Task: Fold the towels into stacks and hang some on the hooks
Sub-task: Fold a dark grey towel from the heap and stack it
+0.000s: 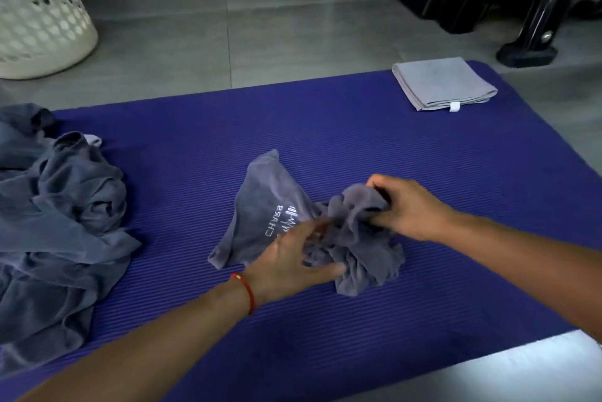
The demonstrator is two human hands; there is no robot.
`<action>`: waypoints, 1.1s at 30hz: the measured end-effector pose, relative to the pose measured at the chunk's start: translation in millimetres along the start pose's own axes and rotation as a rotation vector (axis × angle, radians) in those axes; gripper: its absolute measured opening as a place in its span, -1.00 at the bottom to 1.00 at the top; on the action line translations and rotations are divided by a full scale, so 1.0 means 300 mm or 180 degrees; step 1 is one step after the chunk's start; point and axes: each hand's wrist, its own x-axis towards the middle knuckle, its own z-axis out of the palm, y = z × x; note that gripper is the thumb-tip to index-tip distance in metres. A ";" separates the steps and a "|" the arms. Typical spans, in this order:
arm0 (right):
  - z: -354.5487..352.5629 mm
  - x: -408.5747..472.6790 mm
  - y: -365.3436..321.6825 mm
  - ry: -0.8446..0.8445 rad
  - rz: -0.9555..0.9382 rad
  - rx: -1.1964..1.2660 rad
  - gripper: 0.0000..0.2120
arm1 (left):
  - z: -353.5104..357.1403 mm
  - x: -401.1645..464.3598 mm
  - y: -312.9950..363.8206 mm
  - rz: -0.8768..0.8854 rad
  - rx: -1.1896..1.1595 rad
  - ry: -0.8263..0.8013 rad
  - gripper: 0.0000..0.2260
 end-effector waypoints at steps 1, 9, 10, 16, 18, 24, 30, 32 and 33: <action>0.001 0.012 -0.013 0.0017 0.0154 0.0444 -0.75 | 0.022 0.030 0.034 -0.0033 -0.0257 0.0091 -0.41; -0.113 0.035 -0.050 -0.0531 0.0567 0.3116 -0.63 | -0.163 0.129 0.063 0.0447 0.0144 0.1196 -0.90; -0.134 0.040 -0.044 -0.0510 0.0628 0.3290 -0.64 | -0.185 0.124 0.072 0.0479 0.0193 0.1249 -0.88; -0.223 0.057 0.040 -0.0258 0.0698 0.1868 -0.50 | -0.204 0.082 0.065 0.0421 0.0177 0.1289 -0.81; -0.208 0.037 0.063 -0.0577 0.0869 0.2211 -0.55 | -0.181 0.061 0.037 0.0085 0.0321 0.0810 -0.72; -0.136 0.019 0.084 -0.0016 0.0931 0.2866 -0.80 | -0.106 0.030 -0.035 -0.0354 -0.0332 -0.0110 -0.41; -0.177 0.033 0.119 0.0342 0.0910 0.1960 -0.73 | -0.086 0.072 -0.081 -0.0061 0.0286 0.0753 -0.45; -0.179 0.026 0.129 0.0479 0.0979 0.1800 -0.76 | -0.101 0.102 -0.088 0.0055 0.0821 0.0666 -0.39; -0.178 0.018 0.130 0.0554 0.0993 0.1756 -0.78 | -0.104 0.114 -0.083 -0.0051 0.0930 0.0450 -0.41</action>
